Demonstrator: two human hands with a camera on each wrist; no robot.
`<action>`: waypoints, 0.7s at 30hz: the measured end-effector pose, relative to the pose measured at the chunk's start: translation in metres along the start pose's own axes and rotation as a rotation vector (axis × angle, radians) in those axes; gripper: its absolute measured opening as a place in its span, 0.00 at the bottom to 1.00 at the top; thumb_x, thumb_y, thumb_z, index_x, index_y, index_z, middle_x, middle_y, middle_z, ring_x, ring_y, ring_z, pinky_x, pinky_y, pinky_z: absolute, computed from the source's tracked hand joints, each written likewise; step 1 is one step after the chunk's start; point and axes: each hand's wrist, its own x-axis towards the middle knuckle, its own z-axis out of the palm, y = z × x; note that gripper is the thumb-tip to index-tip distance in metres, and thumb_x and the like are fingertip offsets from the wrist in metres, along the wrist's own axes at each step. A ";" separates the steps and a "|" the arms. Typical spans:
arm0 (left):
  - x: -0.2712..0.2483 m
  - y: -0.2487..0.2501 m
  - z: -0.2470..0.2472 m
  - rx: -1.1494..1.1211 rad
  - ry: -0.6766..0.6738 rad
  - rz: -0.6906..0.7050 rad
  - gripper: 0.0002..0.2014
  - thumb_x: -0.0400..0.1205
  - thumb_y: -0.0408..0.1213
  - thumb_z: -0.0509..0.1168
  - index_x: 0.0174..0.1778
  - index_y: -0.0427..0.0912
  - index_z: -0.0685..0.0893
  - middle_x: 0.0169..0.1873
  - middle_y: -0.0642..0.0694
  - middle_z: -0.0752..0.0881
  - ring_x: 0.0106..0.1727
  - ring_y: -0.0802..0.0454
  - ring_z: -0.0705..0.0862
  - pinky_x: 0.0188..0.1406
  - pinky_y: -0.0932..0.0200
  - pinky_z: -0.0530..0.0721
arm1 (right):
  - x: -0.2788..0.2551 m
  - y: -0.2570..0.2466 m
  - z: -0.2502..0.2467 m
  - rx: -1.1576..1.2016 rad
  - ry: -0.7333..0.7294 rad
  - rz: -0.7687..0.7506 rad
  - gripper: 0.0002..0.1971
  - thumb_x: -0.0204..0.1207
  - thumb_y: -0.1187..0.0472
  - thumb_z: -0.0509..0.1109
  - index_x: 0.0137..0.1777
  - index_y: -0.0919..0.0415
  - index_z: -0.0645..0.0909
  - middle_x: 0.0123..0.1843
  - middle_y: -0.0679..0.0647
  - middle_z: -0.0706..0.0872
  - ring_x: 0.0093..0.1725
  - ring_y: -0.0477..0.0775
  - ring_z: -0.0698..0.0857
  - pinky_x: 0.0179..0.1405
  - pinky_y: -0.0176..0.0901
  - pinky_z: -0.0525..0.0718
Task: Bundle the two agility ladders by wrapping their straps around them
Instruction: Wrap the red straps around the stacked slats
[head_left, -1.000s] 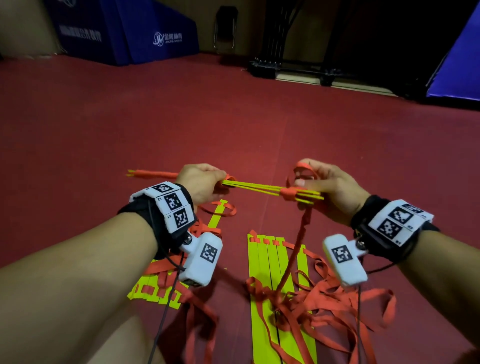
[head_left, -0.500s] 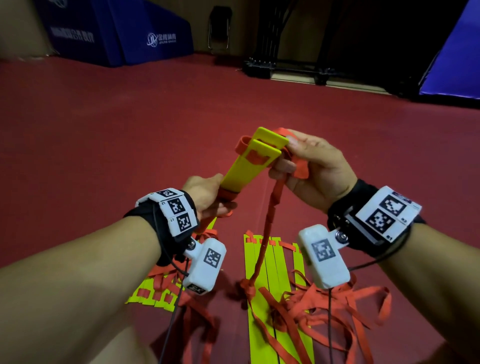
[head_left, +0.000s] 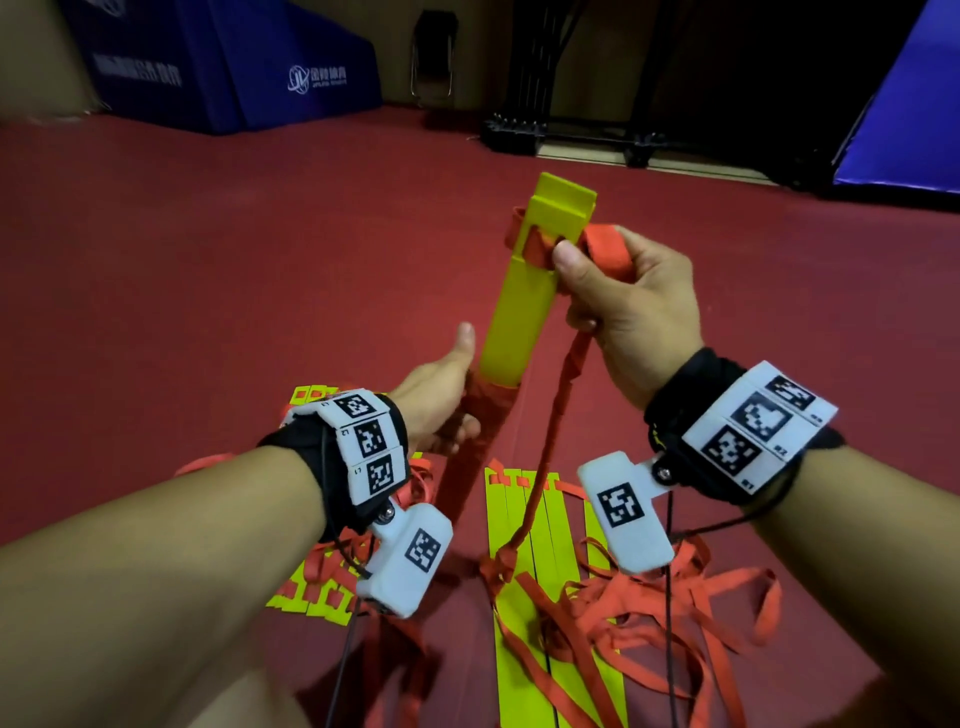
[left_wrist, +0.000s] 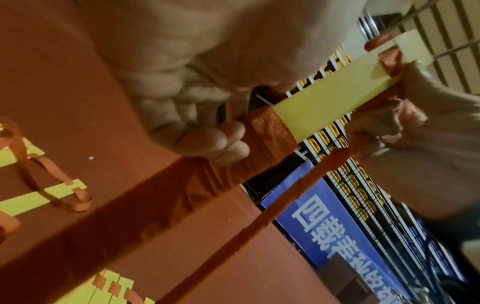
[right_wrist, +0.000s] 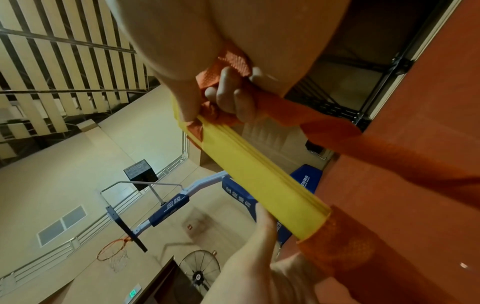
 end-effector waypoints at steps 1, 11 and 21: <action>-0.002 0.001 0.001 0.038 -0.046 0.012 0.41 0.83 0.73 0.47 0.71 0.41 0.81 0.27 0.44 0.82 0.24 0.53 0.74 0.24 0.63 0.74 | 0.002 0.001 -0.003 -0.003 0.025 0.002 0.07 0.73 0.59 0.77 0.41 0.61 0.83 0.33 0.56 0.79 0.32 0.54 0.74 0.25 0.39 0.72; 0.005 -0.012 0.009 0.346 -0.143 0.431 0.16 0.88 0.47 0.64 0.47 0.35 0.86 0.22 0.57 0.72 0.18 0.62 0.67 0.20 0.69 0.66 | 0.018 0.003 -0.023 0.050 0.082 0.020 0.05 0.82 0.65 0.71 0.47 0.67 0.83 0.30 0.53 0.78 0.25 0.45 0.72 0.26 0.38 0.72; -0.002 -0.015 0.014 -0.154 -0.334 0.310 0.09 0.89 0.36 0.60 0.52 0.38 0.85 0.40 0.44 0.87 0.34 0.56 0.85 0.38 0.63 0.85 | 0.022 -0.001 -0.040 0.151 0.016 0.103 0.07 0.85 0.66 0.66 0.45 0.63 0.80 0.34 0.55 0.84 0.26 0.47 0.71 0.27 0.39 0.70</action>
